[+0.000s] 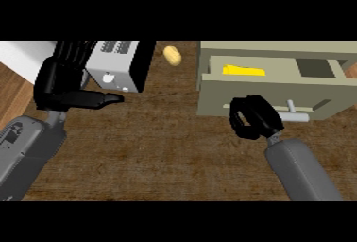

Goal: Pick up the cup, place it into the drawer and close the drawer

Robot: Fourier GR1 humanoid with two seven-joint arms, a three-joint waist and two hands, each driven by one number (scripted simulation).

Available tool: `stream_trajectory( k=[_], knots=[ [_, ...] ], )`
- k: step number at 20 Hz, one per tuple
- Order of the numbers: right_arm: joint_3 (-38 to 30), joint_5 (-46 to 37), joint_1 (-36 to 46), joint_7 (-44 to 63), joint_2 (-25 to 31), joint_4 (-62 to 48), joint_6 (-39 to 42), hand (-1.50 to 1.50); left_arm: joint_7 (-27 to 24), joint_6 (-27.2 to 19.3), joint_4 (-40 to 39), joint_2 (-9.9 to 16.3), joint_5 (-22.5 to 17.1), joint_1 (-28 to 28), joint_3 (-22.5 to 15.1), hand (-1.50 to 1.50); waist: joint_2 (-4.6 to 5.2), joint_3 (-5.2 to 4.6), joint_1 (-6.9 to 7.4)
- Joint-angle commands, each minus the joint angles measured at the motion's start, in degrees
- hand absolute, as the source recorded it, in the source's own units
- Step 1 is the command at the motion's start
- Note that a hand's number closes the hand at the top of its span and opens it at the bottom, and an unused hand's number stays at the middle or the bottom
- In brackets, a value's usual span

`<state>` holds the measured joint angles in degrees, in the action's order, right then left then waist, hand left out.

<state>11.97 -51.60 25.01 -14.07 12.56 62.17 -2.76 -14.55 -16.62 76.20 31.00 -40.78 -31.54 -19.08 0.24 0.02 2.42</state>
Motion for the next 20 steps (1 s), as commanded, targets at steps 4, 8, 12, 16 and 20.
stream_trajectory(
  k=[4,8,12,16,20],
  knots=[
    [-6.74,0.08,15.72,-6.86,-1.11,-25.97,-4.84,1.50,-0.63,4.12,2.88,1.88,0.36,5.00,2.51,-1.50,0.62,0.10,0.89],
    [-9.54,0.97,21.13,-10.98,0.01,-36.03,-5.09,1.50,1.57,5.52,3.66,3.55,-0.46,4.90,4.86,-1.50,0.77,0.12,0.96],
    [-12.66,2.07,26.39,-10.65,1.40,-42.62,-5.04,1.50,0.15,5.55,4.88,1.70,0.52,7.64,3.44,-1.50,1.31,0.16,2.15],
    [-13.88,3.02,30.44,-10.47,4.61,-45.29,-0.56,1.50,-2.63,7.72,2.31,0.30,0.65,7.22,3.92,-1.50,2.02,0.15,2.58],
    [-15.15,4.15,31.05,-11.47,5.59,-46.55,-0.07,1.50,-2.60,11.77,2.61,1.70,-0.80,8.62,4.52,-1.50,2.29,0.17,4.00]
  ],
)
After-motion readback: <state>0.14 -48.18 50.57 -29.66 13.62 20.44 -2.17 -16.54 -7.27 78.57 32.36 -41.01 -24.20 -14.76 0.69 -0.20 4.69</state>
